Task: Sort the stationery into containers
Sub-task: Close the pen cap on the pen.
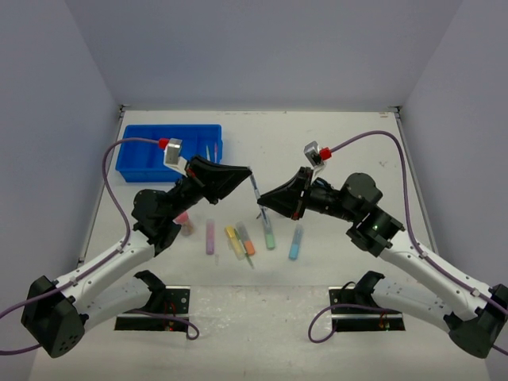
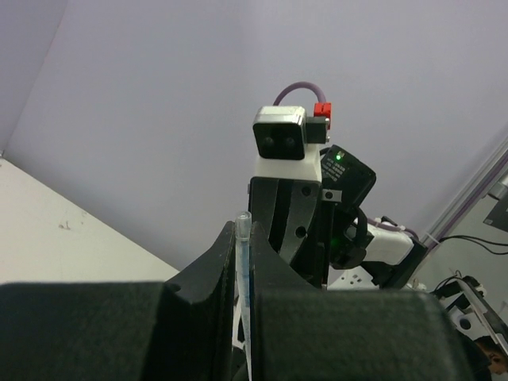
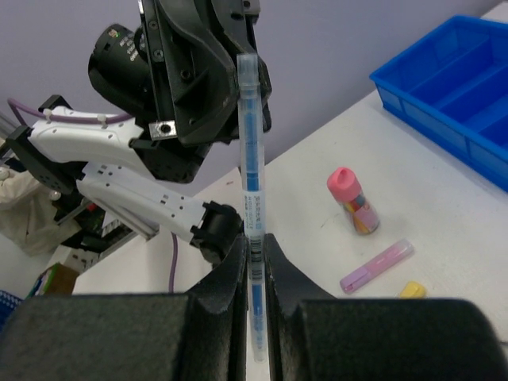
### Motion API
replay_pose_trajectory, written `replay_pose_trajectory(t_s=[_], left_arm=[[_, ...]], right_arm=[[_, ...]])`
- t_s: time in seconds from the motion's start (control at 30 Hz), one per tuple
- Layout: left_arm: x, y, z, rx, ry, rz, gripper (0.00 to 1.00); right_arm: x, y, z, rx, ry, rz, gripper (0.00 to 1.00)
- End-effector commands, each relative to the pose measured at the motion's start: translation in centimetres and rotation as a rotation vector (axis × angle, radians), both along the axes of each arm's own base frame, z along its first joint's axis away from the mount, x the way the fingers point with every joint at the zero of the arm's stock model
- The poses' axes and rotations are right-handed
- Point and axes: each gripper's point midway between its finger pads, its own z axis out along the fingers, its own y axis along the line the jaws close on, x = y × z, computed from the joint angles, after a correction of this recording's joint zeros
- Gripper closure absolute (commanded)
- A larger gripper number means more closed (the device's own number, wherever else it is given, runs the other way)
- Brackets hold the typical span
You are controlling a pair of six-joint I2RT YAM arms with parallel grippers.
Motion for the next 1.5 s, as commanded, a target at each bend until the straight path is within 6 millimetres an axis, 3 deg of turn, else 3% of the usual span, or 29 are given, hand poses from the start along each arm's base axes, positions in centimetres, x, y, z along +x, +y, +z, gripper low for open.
replay_pose_trajectory(t_s=[0.0, 0.27, 0.3, 0.37, 0.4, 0.57, 0.6, 0.7, 0.87, 0.9, 0.93, 0.97, 1.07, 1.13, 1.2, 1.27, 1.3, 1.4, 1.47], left_arm=[[-0.6, -0.6, -1.3, 0.046, 0.026, -0.045, 1.0], [0.1, -0.8, -1.4, 0.12, 0.023, -0.005, 1.0], [0.1, -0.8, -1.5, 0.123, 0.021, -0.004, 0.98], [0.2, -0.7, -1.3, 0.139, -0.001, 0.008, 0.82], [0.2, -0.7, -1.4, 0.149, -0.004, 0.013, 0.78], [0.6, -0.5, -0.9, 0.183, -0.028, 0.049, 0.76], [0.6, -0.4, -0.7, 0.181, -0.037, 0.055, 0.76], [0.4, -0.4, -0.2, 0.179, -0.055, 0.053, 0.95], [-0.8, -0.6, 0.4, 0.153, -0.095, -0.005, 1.0], [-1.1, -0.6, 0.5, 0.143, -0.106, -0.017, 1.0], [-1.5, -0.5, 0.7, 0.131, -0.117, -0.03, 1.0], [-1.6, -0.4, 0.8, 0.126, -0.123, -0.03, 1.0], [-2.0, -0.3, 1.5, 0.109, -0.148, -0.033, 1.0], [-2.2, -0.2, 1.8, 0.108, -0.161, -0.034, 1.0], [-2.2, -0.2, 1.9, 0.116, -0.164, -0.033, 1.0], [-2.0, -0.3, 2.0, 0.126, -0.167, -0.026, 1.0], [-1.8, -0.2, 1.9, 0.139, -0.166, -0.012, 0.98], [-1.2, 0.2, 1.9, 0.166, -0.179, 0.043, 0.54], [-0.8, 0.2, 1.7, 0.187, -0.17, 0.064, 0.53]], right_arm=[[2.0, 0.2, 5.0, 0.147, -0.179, -0.076, 1.0], [3.3, 0.8, 3.5, 0.095, -0.182, -0.101, 1.0], [3.2, 0.8, 3.5, 0.094, -0.185, -0.099, 1.0], [3.0, 1.0, 3.5, 0.089, -0.181, -0.078, 1.0], [2.9, 1.1, 3.4, 0.085, -0.181, -0.07, 1.0], [2.9, 1.4, 2.6, 0.065, -0.169, -0.052, 1.0], [2.8, 1.5, 2.5, 0.063, -0.166, -0.047, 1.0], [2.7, 1.5, 2.5, 0.064, -0.164, -0.039, 1.0], [2.6, 1.8, 2.8, 0.067, -0.165, -0.022, 1.0], [2.6, 2.1, 2.8, 0.064, -0.164, -0.008, 0.95], [2.5, 2.4, 2.7, 0.06, -0.162, 0.013, 0.79], [2.4, 2.8, 2.5, 0.056, -0.157, 0.037, 0.73], [2.5, 3.8, 1.9, 0.044, -0.133, 0.074, 0.69], [2.6, 4.4, 1.5, 0.04, -0.121, 0.086, 0.75], [2.6, 4.6, 1.2, 0.037, -0.114, 0.094, 1.0], [2.6, 4.6, 1.2, 0.036, -0.113, 0.087, 1.0], [2.5, 4.5, 1.3, 0.037, -0.118, 0.084, 1.0], [2.4, 4.1, 1.2, 0.023, -0.13, 0.077, 1.0], [2.3, 4.0, 1.1, 0.016, -0.135, 0.077, 1.0]])
